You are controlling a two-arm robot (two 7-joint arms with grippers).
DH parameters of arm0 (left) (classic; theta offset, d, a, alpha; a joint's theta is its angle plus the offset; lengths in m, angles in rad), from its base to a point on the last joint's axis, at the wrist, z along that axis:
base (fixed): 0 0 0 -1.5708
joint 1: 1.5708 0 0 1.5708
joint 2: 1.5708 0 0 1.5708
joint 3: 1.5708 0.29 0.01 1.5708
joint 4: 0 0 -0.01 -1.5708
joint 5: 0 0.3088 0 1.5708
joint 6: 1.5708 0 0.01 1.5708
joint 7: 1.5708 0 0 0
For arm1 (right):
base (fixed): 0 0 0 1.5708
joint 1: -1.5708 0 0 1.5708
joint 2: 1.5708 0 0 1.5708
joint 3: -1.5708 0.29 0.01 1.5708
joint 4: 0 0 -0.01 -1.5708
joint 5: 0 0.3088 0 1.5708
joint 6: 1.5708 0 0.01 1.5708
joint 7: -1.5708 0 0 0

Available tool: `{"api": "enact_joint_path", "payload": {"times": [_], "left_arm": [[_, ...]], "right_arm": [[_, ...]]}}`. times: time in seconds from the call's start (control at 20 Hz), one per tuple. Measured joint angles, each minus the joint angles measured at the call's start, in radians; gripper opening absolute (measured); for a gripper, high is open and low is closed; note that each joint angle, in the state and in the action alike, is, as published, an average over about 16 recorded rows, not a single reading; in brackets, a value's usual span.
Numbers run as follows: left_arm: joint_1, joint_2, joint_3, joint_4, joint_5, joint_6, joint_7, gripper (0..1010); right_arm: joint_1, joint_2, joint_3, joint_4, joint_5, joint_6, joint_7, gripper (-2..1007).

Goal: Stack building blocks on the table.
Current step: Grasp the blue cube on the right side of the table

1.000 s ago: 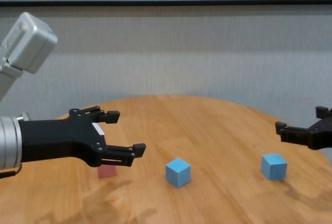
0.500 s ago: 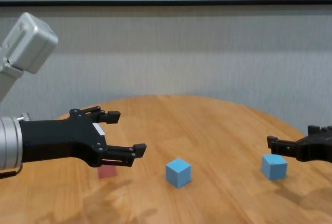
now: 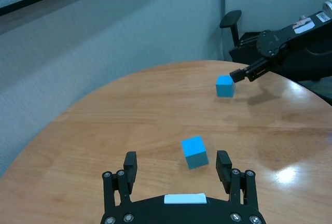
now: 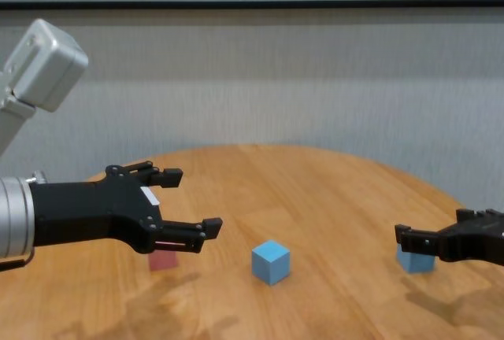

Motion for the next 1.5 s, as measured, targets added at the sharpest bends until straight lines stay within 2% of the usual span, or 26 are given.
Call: {"api": "enact_joint_path", "payload": {"times": [0.35,0.7,1.1,1.5], "left_arm": [[0.000,0.000,0.000,0.000,0.000,0.000,0.000,1000],[0.000,-0.001,0.000,0.000,0.000,0.000,0.000,1000],[-0.001,-0.001,0.000,0.000,0.000,0.000,0.000,1000],[-0.001,-0.001,0.000,0.000,0.000,0.000,0.000,1000]], "right_arm": [[0.004,-0.013,-0.002,0.006,-0.022,0.034,0.001,1005],[0.014,-0.034,0.000,0.029,-0.040,0.051,0.002,1005],[0.025,-0.063,0.008,0.062,-0.053,0.058,0.004,1005],[0.033,-0.086,0.015,0.087,-0.071,0.050,0.009,1005]]}}
